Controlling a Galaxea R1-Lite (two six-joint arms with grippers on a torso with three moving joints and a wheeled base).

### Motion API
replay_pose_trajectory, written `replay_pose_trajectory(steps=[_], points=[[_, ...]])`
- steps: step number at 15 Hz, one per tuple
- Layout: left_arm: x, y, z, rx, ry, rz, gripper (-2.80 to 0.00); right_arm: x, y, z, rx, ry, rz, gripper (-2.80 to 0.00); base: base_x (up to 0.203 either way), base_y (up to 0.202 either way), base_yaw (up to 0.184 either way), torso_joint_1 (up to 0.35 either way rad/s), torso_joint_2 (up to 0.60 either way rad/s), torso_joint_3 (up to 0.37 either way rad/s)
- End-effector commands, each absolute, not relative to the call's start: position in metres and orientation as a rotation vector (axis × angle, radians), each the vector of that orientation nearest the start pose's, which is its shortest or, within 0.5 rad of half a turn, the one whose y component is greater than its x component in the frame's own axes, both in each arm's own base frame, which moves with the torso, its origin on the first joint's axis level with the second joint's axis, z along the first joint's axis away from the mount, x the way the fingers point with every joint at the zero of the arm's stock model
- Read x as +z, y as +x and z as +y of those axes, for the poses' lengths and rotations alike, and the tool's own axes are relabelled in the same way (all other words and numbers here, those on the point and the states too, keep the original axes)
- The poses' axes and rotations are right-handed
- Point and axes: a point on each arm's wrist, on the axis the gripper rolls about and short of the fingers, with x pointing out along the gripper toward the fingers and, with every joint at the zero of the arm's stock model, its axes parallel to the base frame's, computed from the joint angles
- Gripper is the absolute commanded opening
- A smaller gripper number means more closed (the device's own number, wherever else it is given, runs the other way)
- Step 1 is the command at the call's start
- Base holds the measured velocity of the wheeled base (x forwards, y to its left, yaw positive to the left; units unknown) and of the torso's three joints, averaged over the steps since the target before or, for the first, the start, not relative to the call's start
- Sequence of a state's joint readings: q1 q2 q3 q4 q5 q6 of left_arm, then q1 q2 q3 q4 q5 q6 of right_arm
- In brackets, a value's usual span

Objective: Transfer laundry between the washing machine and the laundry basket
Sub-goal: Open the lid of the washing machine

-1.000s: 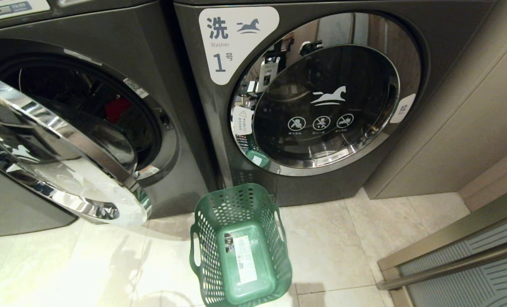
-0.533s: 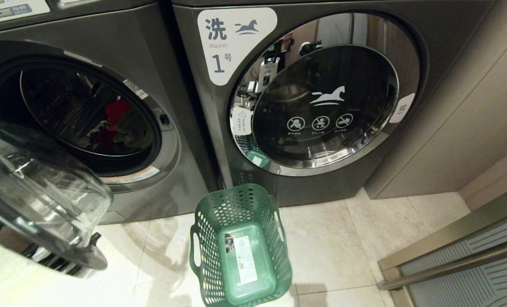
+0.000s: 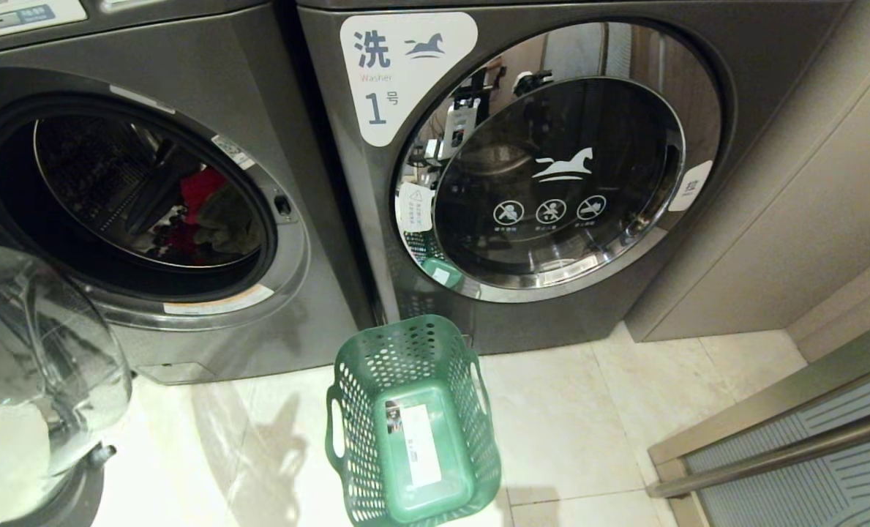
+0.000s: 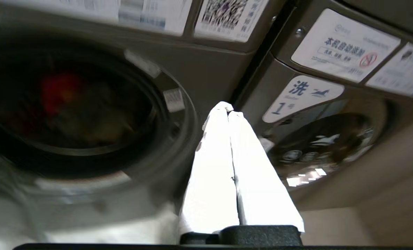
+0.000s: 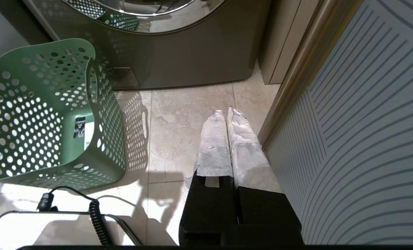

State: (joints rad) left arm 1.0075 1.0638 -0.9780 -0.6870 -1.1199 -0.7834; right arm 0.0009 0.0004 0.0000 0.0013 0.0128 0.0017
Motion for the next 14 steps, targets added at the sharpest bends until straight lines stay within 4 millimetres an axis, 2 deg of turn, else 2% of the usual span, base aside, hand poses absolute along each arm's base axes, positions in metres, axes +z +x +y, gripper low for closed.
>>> replay_pose_trajectory(steps=[1, 2, 4, 7, 8, 14], points=[[0.355, 0.1, 0.1, -0.212, -0.573, -0.036, -2.8, 0.075, -0.023, 0.0, 0.014, 0.002, 0.002, -2.8, 0.0, 0.0, 0.0, 0.0, 0.0, 0.0], [0.348, 0.111, 0.102, -0.22, -0.562, 0.011, -2.8, 0.075, -0.023, 0.0, 0.015, 0.002, 0.001, -2.8, 0.0, 0.0, 0.0, 0.0, 0.0, 0.0], [0.332, 0.135, 0.108, -0.164, -0.367, 0.058, -2.8, 0.075, -0.023, 0.0, 0.015, 0.002, 0.002, -2.8, 0.0, 0.0, 0.0, 0.0, 0.0, 0.0], [0.313, 0.157, 0.123, 0.169, 0.113, 0.153, -2.8, 0.075, -0.023, 0.0, 0.015, 0.002, 0.002, -2.8, 0.0, 0.0, 0.0, 0.0, 0.0, 0.0], [0.305, 0.166, 0.13, 0.238, 0.193, 0.217, -2.8, 0.075, -0.023, 0.0, 0.015, 0.002, 0.002, -2.8, 0.0, 0.0, 0.0, 0.0, 0.0, 0.0], [0.262, 0.199, 0.166, 0.525, 0.166, 0.46, -2.8, 0.075, -0.023, 0.0, 0.014, 0.002, 0.002, -2.8, 0.0, 0.0, 0.0, 0.0, 0.0, 0.0]])
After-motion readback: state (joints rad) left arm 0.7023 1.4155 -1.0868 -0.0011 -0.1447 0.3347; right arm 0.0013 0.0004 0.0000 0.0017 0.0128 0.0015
